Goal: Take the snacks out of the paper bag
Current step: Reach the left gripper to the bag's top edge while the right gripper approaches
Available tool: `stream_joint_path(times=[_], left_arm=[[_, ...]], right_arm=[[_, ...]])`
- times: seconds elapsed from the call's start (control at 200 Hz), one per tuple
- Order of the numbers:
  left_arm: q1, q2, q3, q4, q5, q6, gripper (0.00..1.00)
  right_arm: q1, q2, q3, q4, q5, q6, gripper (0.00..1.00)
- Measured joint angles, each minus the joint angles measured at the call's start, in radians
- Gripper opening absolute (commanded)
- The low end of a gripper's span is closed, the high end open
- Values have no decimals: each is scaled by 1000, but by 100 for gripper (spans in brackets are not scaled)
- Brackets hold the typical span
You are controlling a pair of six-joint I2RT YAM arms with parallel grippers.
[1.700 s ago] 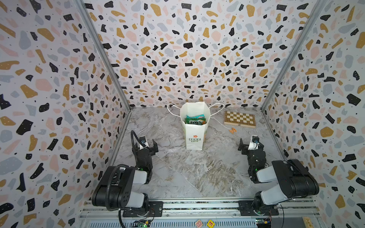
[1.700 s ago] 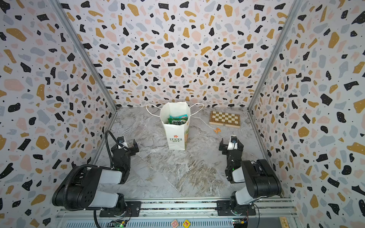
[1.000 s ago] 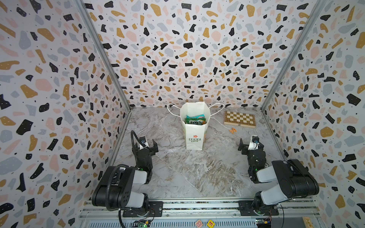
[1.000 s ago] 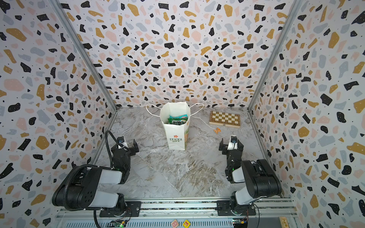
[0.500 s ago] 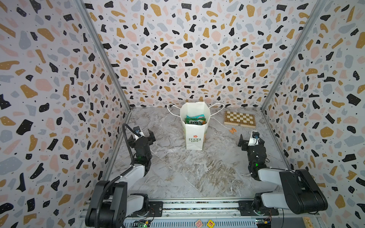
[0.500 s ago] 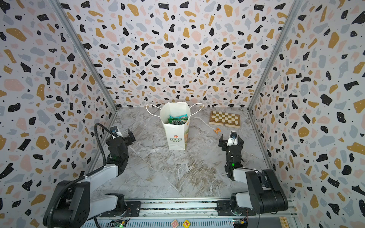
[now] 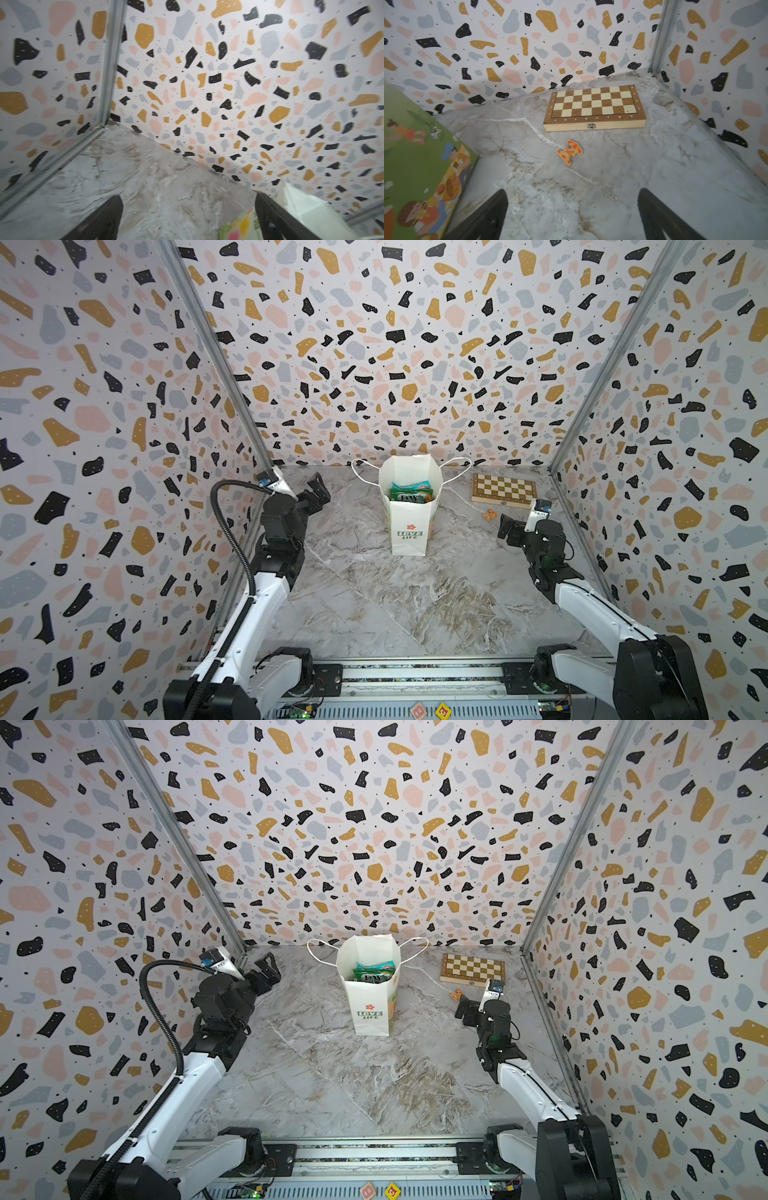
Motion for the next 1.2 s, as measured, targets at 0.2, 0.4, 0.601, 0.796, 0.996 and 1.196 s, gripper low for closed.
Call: stream_joint_path(times=[0.2,0.4,0.601,0.796,0.996,1.196], left_arm=[[0,84,124,52,209,-164,97],[-8,262,277,0,306,-237,85],[-41,384,382,-50,350,-269,71],[-59,475,451,-83,382,-290,51],[-63,521,455,-85,436,-310,38],[-67,525,455,-79,466,-325,18]], right_arm=[[13,-50,29,-104,-179,43,99],[28,-66,39,-155,-252,70,99],[29,-65,58,-182,-266,79,99],[29,-57,84,-200,-265,79,99],[29,-52,89,-211,-266,79,99],[29,-51,89,-216,-273,79,99]])
